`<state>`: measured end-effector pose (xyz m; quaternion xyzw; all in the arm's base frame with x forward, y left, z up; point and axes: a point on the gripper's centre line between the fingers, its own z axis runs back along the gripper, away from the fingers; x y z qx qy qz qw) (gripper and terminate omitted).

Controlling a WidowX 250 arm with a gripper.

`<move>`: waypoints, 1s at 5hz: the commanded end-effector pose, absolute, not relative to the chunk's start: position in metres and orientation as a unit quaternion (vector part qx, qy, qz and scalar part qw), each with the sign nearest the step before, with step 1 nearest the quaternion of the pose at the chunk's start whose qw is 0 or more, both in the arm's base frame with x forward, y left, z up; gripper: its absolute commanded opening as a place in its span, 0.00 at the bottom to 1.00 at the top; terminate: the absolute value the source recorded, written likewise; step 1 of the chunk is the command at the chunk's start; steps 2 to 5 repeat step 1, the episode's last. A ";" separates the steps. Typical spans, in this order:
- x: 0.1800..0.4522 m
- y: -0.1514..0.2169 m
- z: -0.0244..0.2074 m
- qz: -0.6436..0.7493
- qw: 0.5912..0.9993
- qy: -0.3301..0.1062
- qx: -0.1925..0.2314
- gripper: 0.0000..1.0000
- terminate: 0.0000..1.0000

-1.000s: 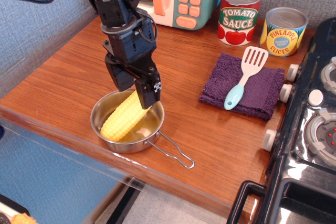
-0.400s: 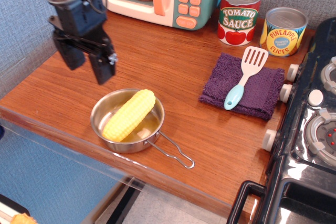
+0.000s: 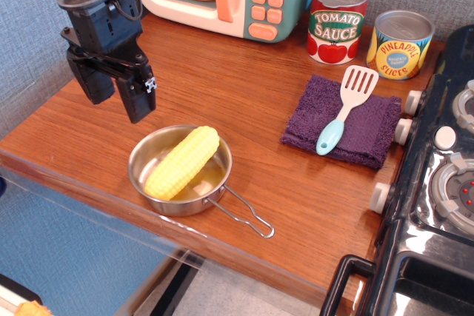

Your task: Put corn into bowl

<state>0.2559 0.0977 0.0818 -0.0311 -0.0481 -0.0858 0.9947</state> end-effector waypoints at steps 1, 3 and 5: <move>0.259 0.102 0.092 -0.082 0.994 -0.068 -0.021 1.00 1.00; 0.259 0.102 0.092 -0.082 0.994 -0.068 -0.021 1.00 1.00; 0.259 0.102 0.092 -0.082 0.994 -0.068 -0.021 1.00 1.00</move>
